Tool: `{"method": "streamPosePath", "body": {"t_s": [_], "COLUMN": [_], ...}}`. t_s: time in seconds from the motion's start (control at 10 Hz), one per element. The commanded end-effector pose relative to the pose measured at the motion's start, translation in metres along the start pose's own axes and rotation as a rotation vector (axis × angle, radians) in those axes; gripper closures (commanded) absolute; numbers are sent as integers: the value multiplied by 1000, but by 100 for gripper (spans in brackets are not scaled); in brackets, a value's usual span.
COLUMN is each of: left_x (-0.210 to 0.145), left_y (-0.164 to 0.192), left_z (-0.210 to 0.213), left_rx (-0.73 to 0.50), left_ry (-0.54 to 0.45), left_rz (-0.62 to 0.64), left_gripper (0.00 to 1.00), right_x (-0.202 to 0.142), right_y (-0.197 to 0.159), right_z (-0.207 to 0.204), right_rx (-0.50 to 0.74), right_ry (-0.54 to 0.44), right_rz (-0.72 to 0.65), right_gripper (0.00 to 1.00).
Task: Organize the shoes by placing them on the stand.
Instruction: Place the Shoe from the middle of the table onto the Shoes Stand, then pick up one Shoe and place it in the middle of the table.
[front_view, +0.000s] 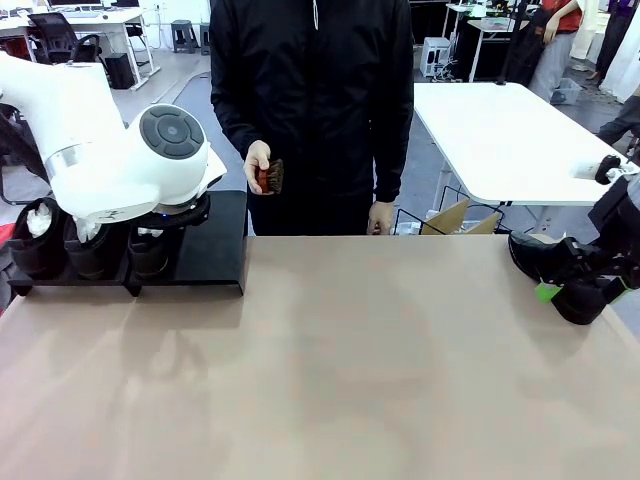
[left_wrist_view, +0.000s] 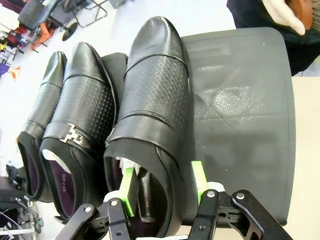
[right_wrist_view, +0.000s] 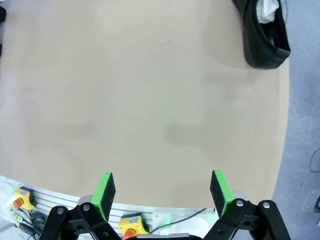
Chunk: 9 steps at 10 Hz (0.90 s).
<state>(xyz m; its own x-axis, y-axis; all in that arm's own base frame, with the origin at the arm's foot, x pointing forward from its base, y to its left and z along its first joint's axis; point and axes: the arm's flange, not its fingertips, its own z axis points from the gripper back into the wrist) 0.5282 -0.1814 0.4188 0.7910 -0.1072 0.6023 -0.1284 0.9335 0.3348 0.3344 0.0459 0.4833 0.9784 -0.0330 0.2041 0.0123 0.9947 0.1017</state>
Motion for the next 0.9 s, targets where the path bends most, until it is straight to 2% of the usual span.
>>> {"method": "streamPosePath", "body": {"t_s": [0.0,0.2,0.3,0.4,0.8], "left_x": [-6,-12,-19,3,3], "left_y": [6,12,16,8,8], "left_z": [16,38,50,27,27], "left_rx": [23,12,-29,4,4], "left_ry": [-37,-63,-34,-40,-40], "left_rz": [47,73,68,40,40], "left_gripper": [43,43,43,43,43], "right_x": [2,2,2,2,2], "right_y": [0,0,0,0,0], "right_z": [0,0,0,0,0], "right_rx": [12,12,12,12,12], "right_ry": [1,1,1,1,1], "right_rz": [-8,-8,-8,-8,-8], "right_gripper": [0,0,0,0,0]}}
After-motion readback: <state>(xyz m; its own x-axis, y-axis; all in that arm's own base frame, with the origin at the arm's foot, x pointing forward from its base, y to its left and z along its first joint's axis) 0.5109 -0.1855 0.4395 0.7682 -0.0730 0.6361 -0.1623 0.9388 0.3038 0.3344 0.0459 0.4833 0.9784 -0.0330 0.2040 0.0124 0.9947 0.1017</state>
